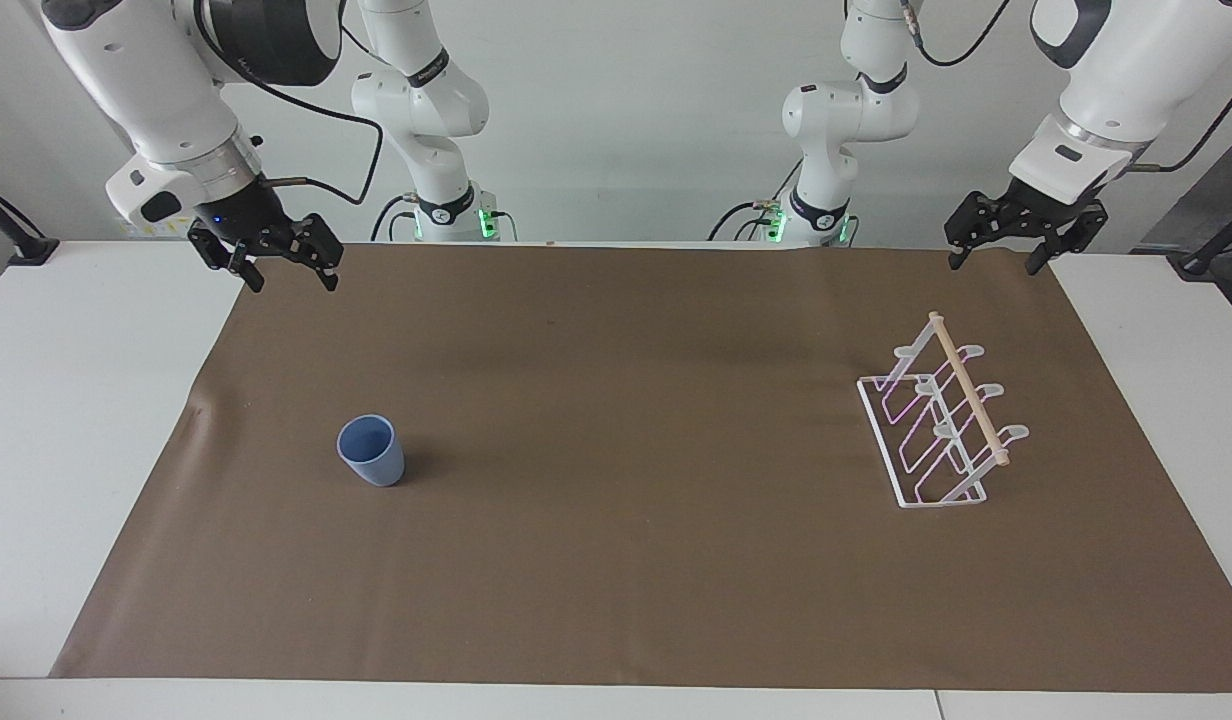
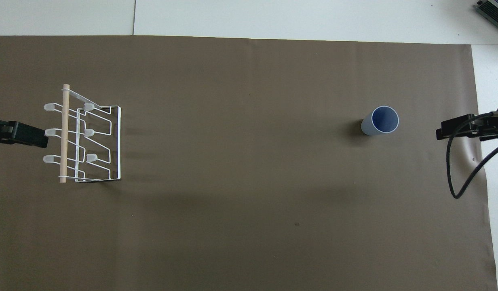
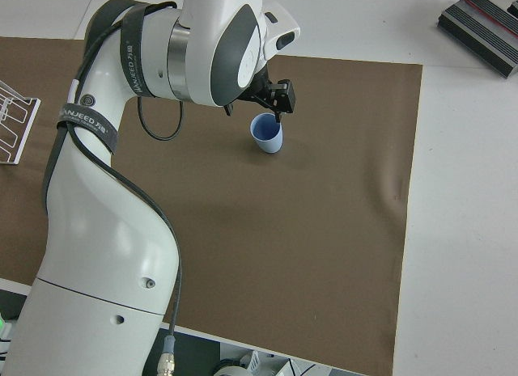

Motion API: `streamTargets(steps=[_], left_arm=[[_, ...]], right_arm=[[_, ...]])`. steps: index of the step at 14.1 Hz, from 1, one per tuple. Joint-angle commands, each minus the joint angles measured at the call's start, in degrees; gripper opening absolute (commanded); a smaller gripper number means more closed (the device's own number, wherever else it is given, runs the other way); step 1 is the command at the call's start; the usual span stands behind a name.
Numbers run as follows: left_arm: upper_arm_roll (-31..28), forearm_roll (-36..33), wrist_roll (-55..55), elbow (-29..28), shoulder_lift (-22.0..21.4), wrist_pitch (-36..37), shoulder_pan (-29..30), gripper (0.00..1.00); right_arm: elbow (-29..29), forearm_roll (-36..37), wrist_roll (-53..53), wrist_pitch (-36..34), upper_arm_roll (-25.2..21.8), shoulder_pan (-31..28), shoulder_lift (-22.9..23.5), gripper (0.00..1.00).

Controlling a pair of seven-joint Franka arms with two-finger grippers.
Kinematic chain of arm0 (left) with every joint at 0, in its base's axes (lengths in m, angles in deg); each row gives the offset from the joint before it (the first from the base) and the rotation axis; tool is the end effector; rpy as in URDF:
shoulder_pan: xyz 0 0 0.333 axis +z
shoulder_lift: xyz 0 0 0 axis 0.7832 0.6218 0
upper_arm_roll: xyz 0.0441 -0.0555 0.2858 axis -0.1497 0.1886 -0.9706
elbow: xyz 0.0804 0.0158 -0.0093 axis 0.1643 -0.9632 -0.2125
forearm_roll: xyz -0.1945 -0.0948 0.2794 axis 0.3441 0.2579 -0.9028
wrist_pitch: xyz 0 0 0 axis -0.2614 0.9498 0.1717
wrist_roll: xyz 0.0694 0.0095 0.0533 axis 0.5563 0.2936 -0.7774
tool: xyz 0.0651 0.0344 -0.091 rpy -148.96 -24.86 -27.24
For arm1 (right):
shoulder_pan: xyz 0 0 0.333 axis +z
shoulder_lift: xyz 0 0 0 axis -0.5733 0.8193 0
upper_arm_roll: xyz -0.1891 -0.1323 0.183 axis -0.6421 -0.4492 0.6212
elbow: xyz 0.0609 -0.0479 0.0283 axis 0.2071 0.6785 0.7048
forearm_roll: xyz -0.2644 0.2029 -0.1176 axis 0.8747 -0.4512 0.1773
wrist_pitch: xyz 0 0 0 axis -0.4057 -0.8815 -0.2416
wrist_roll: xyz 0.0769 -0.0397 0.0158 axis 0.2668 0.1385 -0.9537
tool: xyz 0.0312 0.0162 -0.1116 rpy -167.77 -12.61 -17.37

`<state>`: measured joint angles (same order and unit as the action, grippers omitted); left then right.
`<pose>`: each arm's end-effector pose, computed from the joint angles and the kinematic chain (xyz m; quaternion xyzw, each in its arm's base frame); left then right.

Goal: Hang cup on cup holder

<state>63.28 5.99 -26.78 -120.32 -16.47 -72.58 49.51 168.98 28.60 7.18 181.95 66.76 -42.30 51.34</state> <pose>0.4944 -0.0291 0.6018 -0.9969 0.0768 0.0153 0.0011 0.5134 -0.0356 0.5731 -0.9995 0.0169 0.0077 0.0259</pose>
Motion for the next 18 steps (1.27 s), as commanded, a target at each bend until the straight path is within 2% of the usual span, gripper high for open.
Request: streamTargets(steps=[1,8,13,16,18], left_arm=[[-0.01,0.27,-0.52,-1.55,-1.42,-0.04,0.19,1.00],[-0.01,0.36,-0.52,-1.46,-1.42,-0.04,0.19,1.00],[-0.01,0.36,-0.52,-1.55,-1.42,-0.04,0.19,1.00],[-0.01,0.27,-0.52,-1.55,-1.42,-0.04,0.19,1.00],[-0.01,0.36,-0.52,-1.55,-1.42,-0.04,0.19,1.00]], right_arm=[[1.19,1.08,-0.42,0.06,0.57,-0.77,-1.06,1.00],[1.80,1.25,-0.42,1.73,0.48,-1.91,-1.15,1.00],[8.99,1.25,-5.24,15.76,0.48,-3.67,-1.50,1.00],[14.71,1.25,-4.81,23.68,0.48,-2.88,0.16,1.00],[16.83,1.25,-4.63,28.51,0.57,-2.79,2.87,1.00]])
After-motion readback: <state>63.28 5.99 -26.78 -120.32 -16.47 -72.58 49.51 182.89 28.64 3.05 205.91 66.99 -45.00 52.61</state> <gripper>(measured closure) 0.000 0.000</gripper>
